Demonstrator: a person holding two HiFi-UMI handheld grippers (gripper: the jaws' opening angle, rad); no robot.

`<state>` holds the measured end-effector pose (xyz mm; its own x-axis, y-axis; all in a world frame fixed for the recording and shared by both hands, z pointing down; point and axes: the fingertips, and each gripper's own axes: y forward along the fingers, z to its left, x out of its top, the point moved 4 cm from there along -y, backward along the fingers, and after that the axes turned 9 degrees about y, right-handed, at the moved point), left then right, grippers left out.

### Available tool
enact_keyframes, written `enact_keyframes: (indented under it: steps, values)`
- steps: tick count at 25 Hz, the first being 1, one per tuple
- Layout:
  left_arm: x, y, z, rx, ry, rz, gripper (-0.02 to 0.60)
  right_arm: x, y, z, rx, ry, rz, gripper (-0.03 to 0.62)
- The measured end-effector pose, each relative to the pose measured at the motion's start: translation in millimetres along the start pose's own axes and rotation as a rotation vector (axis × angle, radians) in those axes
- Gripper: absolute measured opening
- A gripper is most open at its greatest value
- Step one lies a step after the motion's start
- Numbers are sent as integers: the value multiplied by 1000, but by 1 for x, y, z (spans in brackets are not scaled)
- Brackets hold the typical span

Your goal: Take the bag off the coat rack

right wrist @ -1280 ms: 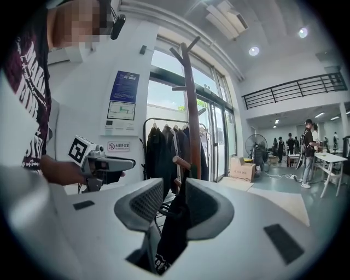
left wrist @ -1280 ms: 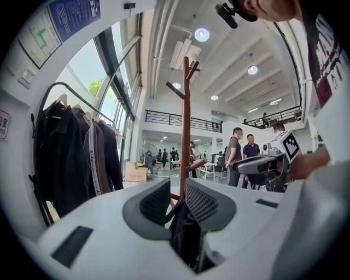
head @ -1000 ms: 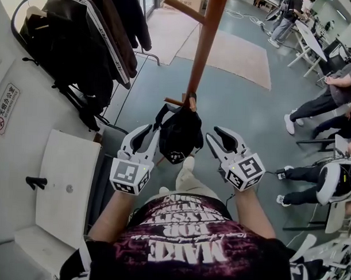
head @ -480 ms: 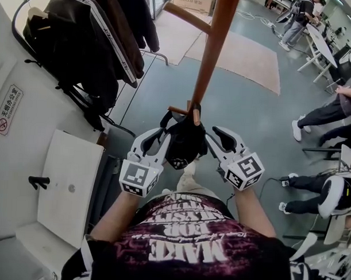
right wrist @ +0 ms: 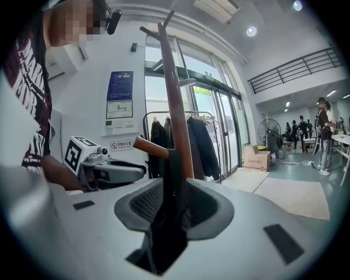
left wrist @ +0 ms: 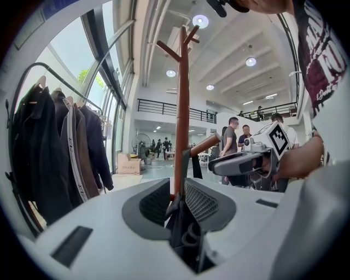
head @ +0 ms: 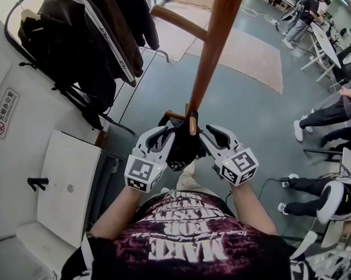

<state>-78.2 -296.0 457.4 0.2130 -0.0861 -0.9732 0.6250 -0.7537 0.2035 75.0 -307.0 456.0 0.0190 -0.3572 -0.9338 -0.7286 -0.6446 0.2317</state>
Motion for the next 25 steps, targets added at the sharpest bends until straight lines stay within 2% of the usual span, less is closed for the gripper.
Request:
enact_keyframes:
  steps: [9, 25]
  values:
    - [-14, 33, -7, -52, -6, 38, 80, -21, 23, -11, 32, 9, 74, 135]
    - [-32, 68, -13, -56, 20, 68, 80, -44, 50, -25, 38, 25, 124, 118]
